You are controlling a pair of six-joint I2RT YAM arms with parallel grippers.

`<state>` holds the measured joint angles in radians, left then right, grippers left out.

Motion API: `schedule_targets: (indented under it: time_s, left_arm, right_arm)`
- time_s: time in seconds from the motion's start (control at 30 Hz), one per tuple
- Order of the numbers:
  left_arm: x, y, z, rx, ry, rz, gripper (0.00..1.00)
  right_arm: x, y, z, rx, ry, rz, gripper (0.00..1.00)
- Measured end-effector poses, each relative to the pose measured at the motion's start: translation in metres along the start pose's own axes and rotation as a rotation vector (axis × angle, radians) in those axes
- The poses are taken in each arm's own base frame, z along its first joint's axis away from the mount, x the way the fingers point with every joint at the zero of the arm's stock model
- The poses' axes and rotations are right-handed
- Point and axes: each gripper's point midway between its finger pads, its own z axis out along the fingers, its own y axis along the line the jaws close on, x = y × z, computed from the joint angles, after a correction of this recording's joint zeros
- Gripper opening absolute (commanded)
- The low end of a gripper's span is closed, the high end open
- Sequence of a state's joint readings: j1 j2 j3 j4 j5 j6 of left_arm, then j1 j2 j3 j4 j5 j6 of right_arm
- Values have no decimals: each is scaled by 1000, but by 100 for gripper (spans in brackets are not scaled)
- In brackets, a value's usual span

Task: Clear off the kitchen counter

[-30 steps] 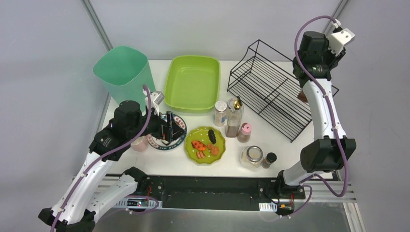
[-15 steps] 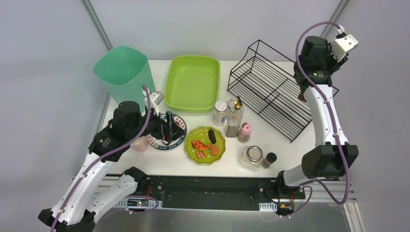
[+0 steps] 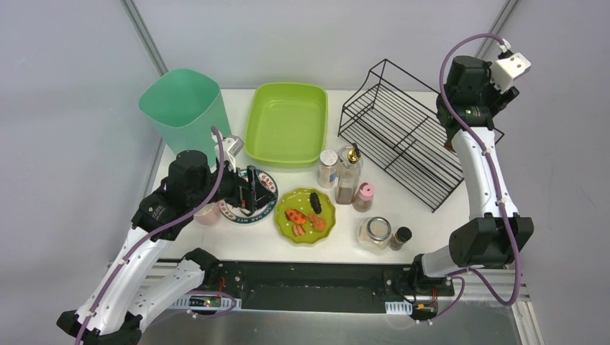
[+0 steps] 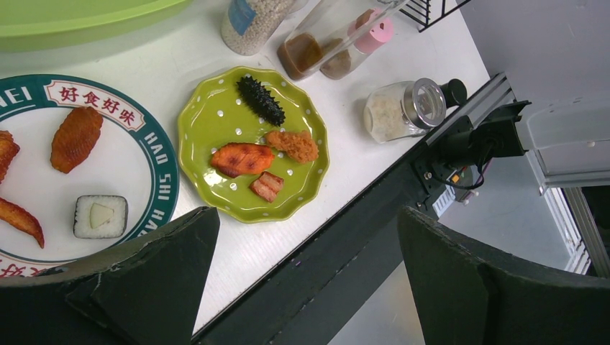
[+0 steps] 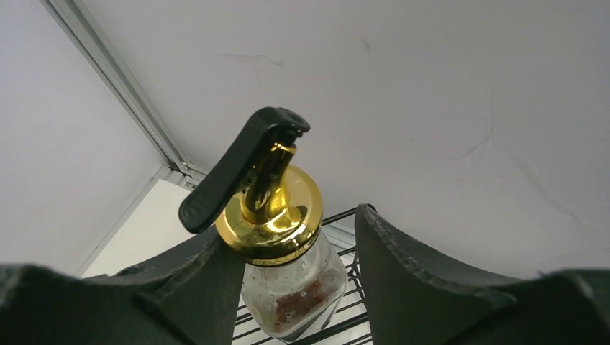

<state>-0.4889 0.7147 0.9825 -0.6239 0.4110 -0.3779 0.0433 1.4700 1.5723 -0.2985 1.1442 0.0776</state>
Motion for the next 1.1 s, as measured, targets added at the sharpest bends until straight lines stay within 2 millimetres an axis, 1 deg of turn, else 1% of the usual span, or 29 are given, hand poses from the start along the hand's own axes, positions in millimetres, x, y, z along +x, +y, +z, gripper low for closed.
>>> schedule_targets:
  time_s: [0.1,0.33,0.47,0.57,0.77,0.93,1.03,1.1]
  left_arm:
    - [0,0,0,0,0,0,100]
    - [0,0,0,0,0,0,100]
    - [0,0,0,0,0,0,100]
    - [0,0,0,0,0,0,100]
    - [0,0,0,0,0,0,100]
    - [0,0,0,1,1,0,100]
    - [0,0,0,0,1,0,100]
    - [0,0,1,0,3,-1,100]
  right_arm:
    - [1,0,0,0,2,-5,70]
    - [1,0,-1,-5,11,-25,79]
    - [-4,2,-2,-17,16,-25,91]
    - [-8,3,-3,-31,22,-28,95]
    - [-20,3,-8,-57,29,-27,99]
    - [-26,0,-12,-71,36,-56,99]
    - [-34,-4,-19,-88,26,-80,99]
    - [-44,-6,-28,-114,9,-95,99]
